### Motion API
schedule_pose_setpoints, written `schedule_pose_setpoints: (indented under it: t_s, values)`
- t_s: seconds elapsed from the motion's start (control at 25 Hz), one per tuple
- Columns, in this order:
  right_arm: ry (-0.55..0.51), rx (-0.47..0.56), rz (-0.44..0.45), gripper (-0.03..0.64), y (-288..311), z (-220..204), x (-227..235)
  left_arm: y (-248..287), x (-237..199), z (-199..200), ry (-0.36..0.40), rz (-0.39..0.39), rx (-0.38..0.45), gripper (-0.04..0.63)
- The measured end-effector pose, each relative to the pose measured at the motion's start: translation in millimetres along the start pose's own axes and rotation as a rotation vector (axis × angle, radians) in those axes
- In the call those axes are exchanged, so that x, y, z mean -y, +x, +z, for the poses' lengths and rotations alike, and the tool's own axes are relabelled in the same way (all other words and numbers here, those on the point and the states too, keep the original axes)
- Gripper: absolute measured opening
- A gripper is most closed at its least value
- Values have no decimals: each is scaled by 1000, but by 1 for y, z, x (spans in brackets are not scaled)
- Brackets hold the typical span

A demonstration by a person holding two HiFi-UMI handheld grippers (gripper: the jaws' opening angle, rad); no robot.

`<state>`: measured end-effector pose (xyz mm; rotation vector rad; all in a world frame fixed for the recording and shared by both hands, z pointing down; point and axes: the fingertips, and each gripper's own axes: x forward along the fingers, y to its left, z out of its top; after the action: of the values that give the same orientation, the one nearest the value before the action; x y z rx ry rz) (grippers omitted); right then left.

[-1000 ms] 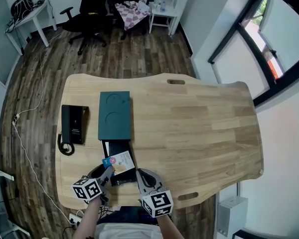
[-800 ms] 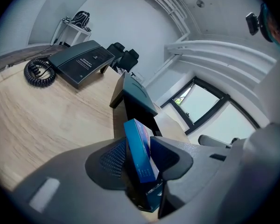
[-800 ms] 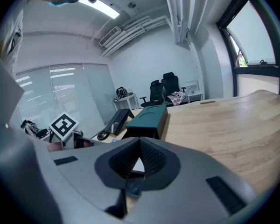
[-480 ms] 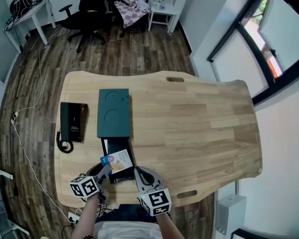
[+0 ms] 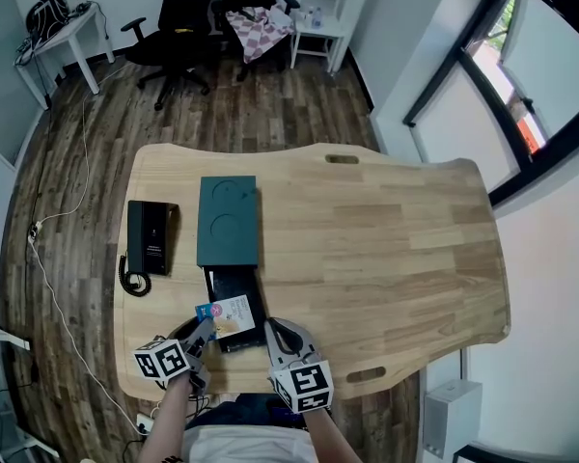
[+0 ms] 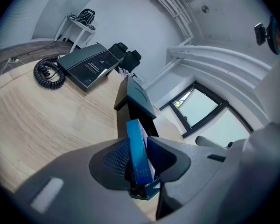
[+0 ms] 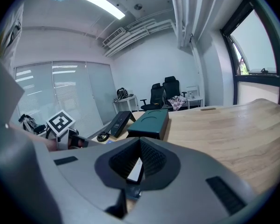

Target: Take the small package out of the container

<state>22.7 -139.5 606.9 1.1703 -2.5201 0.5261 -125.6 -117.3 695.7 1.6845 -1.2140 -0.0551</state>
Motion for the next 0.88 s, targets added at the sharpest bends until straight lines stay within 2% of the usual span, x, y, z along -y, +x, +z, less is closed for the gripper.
schedule_pose_setpoints:
  t_s: [0.12,0.28,0.44,0.68,0.88]
  values:
    - [-2,22,-1,5,-2,8,-2,-13,-2,7,-35,8,25,109]
    - [-12,32,-33,5,-8,15,1,-21,2,16,-38,-6,50,103]
    - [-18,41,-61,5,-13,16,0,-25,11,26,-37,-36,78,97]
    - [-20,58,-81,5,-23,20,-6,-30,28,37,-75,-101,110,97]
    - [-33,88,-67,5,-27,31,-20,-39,39,49,-110,-153,146,95]
